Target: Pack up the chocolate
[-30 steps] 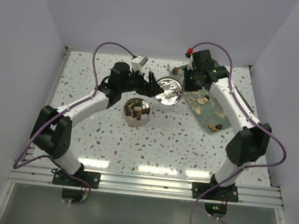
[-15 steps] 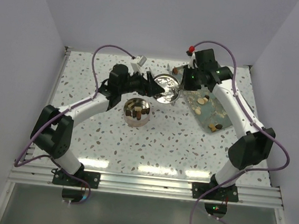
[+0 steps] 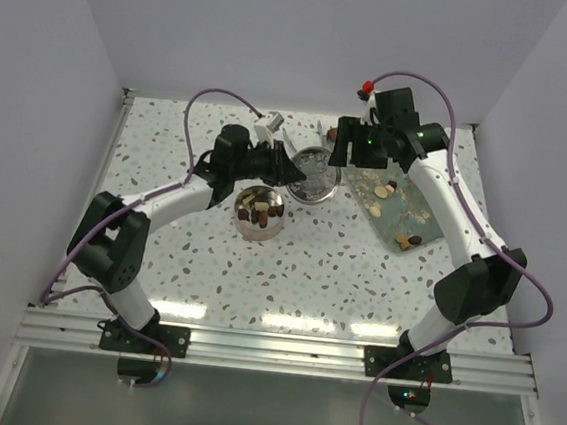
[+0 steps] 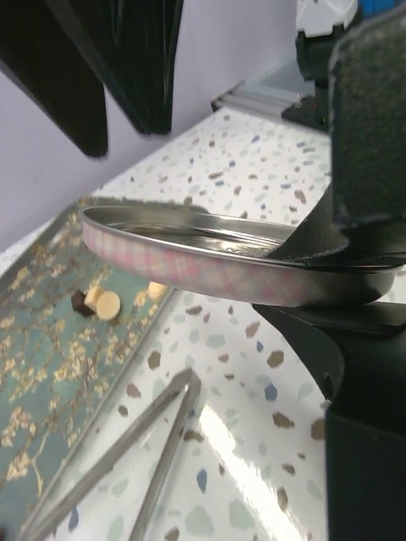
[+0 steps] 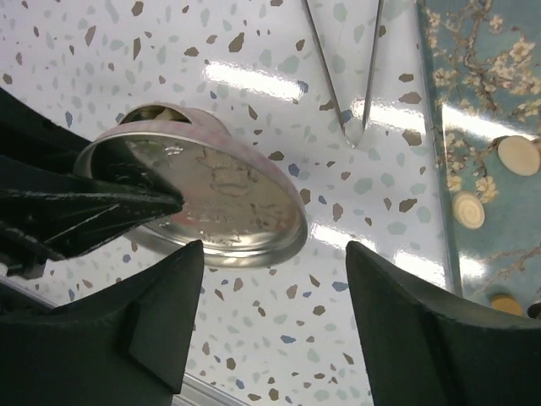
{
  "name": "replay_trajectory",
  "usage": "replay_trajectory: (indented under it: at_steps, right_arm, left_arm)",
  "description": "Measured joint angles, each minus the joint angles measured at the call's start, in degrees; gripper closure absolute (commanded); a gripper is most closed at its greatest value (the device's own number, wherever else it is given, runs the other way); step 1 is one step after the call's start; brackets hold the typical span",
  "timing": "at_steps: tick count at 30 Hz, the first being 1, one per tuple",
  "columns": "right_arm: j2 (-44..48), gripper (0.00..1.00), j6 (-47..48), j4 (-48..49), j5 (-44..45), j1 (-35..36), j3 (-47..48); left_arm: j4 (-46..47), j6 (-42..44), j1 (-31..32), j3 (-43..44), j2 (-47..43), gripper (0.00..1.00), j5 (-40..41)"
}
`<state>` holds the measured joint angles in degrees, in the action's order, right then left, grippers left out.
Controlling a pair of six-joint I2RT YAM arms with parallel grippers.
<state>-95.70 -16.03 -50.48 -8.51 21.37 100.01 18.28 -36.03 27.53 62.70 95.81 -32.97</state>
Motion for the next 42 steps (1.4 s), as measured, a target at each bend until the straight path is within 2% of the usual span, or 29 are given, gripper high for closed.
replay_trajectory:
  at_steps: [4, 10, 15, 21, 27, 30, 36, 42]
  right_arm:
    - [0.0, 0.2, 0.0, -2.8, 0.5, 0.0, 5.4]
    - [-0.8, 0.19, -4.7, -6.1, -1.3, -0.1, 16.5]
    - [-3.5, 0.19, -12.9, -5.8, -9.2, -0.4, 21.3]
    - [-6.8, 0.19, -21.8, -5.2, -16.7, -1.4, 21.2]
    - [-6.3, 0.2, -26.6, -2.3, -20.5, -3.0, 17.8]
    - [-5.0, 0.2, -27.6, -0.6, -21.3, -3.1, 12.4]
    - [-3.5, 0.2, -30.1, 3.8, -22.2, -3.1, 4.1]
    - [-1.9, 0.2, -32.6, 8.4, -22.6, -3.2, 1.6]
  left_arm:
    - [-5.6, 10.0, 0.0, 1.3, -0.6, 1.0, 6.9]
    - [-10.2, 29.0, 1.6, 0.9, -9.4, 1.0, 23.8]
    - [-6.1, 45.2, 9.1, -1.1, -17.4, 1.0, 39.3]
    - [-0.5, 60.8, 18.0, -6.2, -17.4, 1.0, 53.4]
    - [2.9, 68.7, 20.5, -9.7, -16.2, 1.0, 61.4]
    - [5.8, 71.5, 21.0, -10.1, -16.2, 1.0, 64.0]
    - [8.8, 75.1, 23.5, -10.1, -15.8, 1.0, 65.7]
    - [9.2, 76.3, 23.8, -10.1, -14.0, 1.0, 65.8]
